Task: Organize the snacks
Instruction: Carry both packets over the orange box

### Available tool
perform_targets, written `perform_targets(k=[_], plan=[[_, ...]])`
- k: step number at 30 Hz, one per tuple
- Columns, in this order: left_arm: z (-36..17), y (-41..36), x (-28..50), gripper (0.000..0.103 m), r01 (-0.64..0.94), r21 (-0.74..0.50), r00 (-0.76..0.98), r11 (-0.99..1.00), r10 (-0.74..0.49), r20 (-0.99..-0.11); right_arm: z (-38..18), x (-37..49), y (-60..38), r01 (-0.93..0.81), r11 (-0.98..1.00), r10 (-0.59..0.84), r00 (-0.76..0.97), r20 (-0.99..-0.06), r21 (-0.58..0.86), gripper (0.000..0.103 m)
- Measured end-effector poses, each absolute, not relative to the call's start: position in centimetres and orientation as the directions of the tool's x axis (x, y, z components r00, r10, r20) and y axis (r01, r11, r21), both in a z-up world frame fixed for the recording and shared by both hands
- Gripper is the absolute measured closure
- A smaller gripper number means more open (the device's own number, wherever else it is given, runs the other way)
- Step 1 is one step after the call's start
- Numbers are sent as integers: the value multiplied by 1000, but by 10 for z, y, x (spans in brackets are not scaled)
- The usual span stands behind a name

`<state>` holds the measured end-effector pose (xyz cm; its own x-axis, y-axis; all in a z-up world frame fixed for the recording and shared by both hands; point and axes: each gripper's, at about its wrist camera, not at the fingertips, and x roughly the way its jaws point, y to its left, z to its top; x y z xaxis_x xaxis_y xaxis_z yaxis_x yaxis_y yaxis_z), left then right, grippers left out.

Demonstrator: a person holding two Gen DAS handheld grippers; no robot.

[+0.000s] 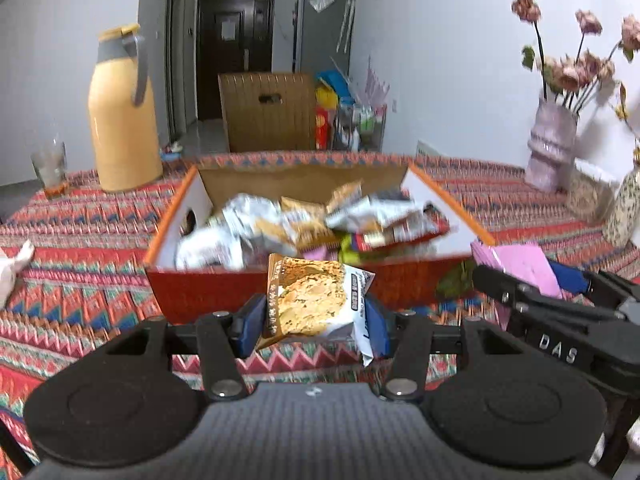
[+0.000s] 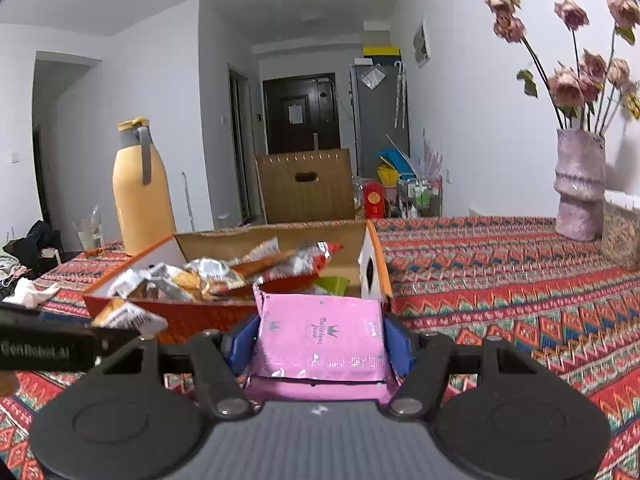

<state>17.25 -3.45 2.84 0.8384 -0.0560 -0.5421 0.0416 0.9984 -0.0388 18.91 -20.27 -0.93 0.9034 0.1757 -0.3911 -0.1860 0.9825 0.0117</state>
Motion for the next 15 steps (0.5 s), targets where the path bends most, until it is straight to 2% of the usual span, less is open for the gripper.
perform_targets(k=[15], plan=[[73,-14,207,50,2,-64,899,998,-30,-438,33,229,-168,-226,973,199,925,-324,-46,38]])
